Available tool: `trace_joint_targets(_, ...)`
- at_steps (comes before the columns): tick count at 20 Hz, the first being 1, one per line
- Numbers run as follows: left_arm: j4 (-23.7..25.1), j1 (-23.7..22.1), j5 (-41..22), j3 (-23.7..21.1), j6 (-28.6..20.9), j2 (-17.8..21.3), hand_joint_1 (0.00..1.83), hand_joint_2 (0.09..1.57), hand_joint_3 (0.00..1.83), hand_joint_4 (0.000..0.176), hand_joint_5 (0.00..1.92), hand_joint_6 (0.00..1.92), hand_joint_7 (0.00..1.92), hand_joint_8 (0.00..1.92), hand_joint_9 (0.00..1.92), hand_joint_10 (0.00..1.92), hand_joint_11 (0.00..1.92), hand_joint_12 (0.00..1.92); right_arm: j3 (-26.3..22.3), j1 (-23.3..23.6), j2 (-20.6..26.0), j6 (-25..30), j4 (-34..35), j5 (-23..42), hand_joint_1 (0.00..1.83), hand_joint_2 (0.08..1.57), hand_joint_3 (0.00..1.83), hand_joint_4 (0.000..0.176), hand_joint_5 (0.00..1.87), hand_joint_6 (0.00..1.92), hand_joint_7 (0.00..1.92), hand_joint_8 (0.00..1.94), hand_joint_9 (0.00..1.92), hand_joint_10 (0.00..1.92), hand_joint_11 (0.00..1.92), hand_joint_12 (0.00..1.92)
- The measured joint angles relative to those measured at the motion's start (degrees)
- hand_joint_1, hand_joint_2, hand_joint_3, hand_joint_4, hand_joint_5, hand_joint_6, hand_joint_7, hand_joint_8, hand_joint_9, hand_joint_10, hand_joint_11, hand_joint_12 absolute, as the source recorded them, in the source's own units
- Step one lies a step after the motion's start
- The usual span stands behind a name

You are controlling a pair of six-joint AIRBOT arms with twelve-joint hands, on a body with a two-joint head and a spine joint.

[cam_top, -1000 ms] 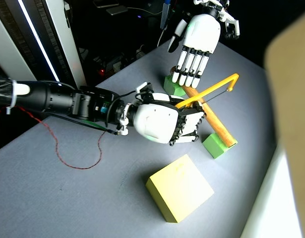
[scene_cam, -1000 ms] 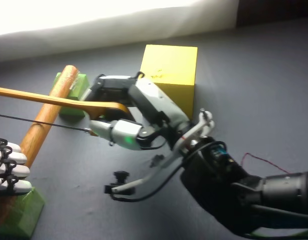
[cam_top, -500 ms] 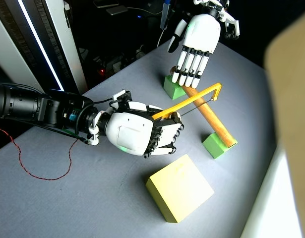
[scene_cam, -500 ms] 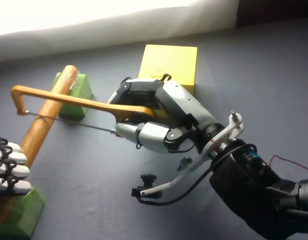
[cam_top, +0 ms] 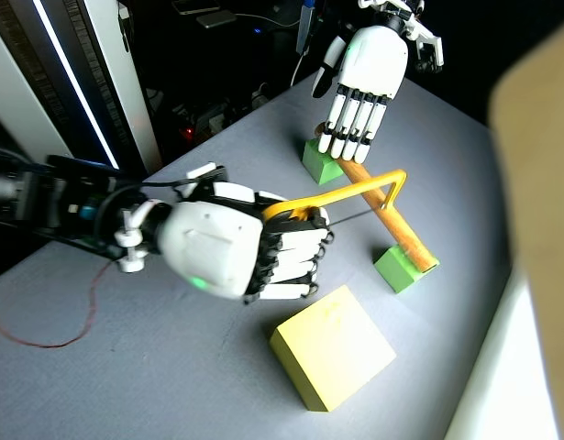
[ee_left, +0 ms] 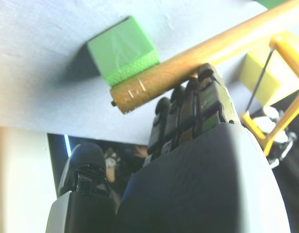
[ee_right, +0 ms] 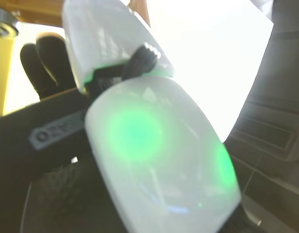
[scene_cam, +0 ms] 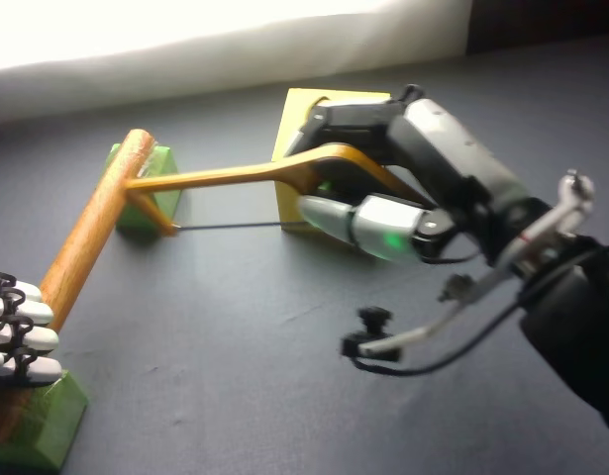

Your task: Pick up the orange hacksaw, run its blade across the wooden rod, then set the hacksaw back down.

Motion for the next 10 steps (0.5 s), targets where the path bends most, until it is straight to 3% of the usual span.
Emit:
trace_joint_targets(4, 0.0, 0.0, 0.0, 0.0, 0.0, 0.0, 0.09, 1.31, 0.0, 0.0, 0.05, 0.0, 0.06, 0.0, 0.05, 0.01, 0.02, 0.01, -2.51, -5.27, 2.64, 1.51, 0.5, 4.2, 1.35, 1.2, 0.0, 0.0, 0.73, 1.1, 0.88, 1.27, 0.71, 1.5, 0.42, 1.25)
trace_joint_targets(10, 0.0, 0.0, 0.11, 0.0, 0.0, 0.0, 0.07, 1.32, 0.0, 0.0, 0.04, 0.0, 0.06, 0.0, 0.05, 0.0, 0.01, 0.01, -3.91, -10.67, 2.6, 3.41, 0.31, 9.18, 1.35, 1.19, 0.0, 0.0, 0.74, 1.11, 0.9, 1.22, 0.73, 1.48, 0.43, 1.26)
